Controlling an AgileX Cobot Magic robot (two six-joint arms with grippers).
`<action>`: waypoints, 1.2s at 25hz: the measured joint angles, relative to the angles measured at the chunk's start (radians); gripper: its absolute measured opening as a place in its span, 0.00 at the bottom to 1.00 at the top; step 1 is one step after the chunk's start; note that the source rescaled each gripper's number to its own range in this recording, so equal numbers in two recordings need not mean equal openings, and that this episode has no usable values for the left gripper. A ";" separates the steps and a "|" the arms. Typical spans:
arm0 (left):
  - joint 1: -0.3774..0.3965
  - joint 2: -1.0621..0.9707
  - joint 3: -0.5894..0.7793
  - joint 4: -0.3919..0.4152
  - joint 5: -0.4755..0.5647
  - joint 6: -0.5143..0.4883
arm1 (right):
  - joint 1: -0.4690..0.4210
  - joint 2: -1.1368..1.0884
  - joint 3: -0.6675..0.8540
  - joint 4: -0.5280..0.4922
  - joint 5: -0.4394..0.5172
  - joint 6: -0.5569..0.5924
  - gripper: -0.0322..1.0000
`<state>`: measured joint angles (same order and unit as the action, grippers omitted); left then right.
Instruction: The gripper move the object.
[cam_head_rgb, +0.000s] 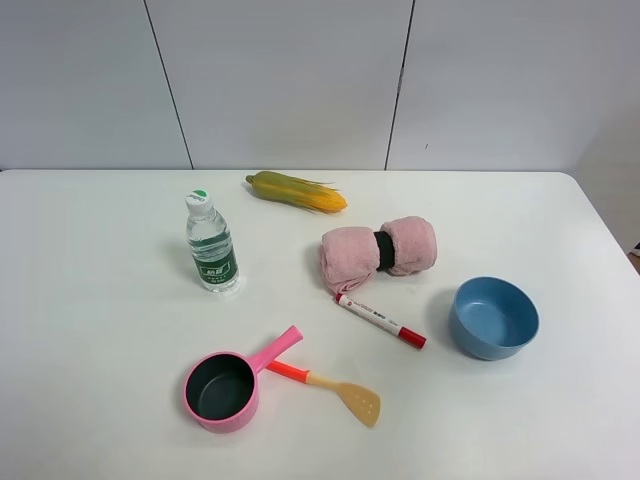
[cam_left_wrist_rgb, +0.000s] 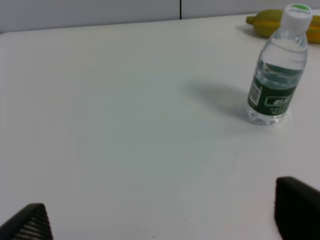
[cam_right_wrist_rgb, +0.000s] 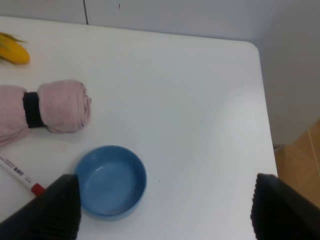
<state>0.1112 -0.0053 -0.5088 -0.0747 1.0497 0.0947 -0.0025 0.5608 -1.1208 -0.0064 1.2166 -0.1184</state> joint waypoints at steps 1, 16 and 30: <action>0.000 0.000 0.000 0.000 0.000 0.000 | 0.000 -0.018 0.000 -0.004 0.001 0.024 0.65; 0.000 0.000 0.000 0.000 0.000 0.000 | 0.000 -0.458 0.465 -0.026 -0.103 0.107 0.65; 0.000 0.000 0.000 0.000 0.000 0.000 | 0.000 -0.563 0.620 0.013 -0.146 0.107 0.65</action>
<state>0.1112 -0.0053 -0.5088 -0.0747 1.0497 0.0947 -0.0025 -0.0022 -0.5011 0.0063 1.0708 -0.0110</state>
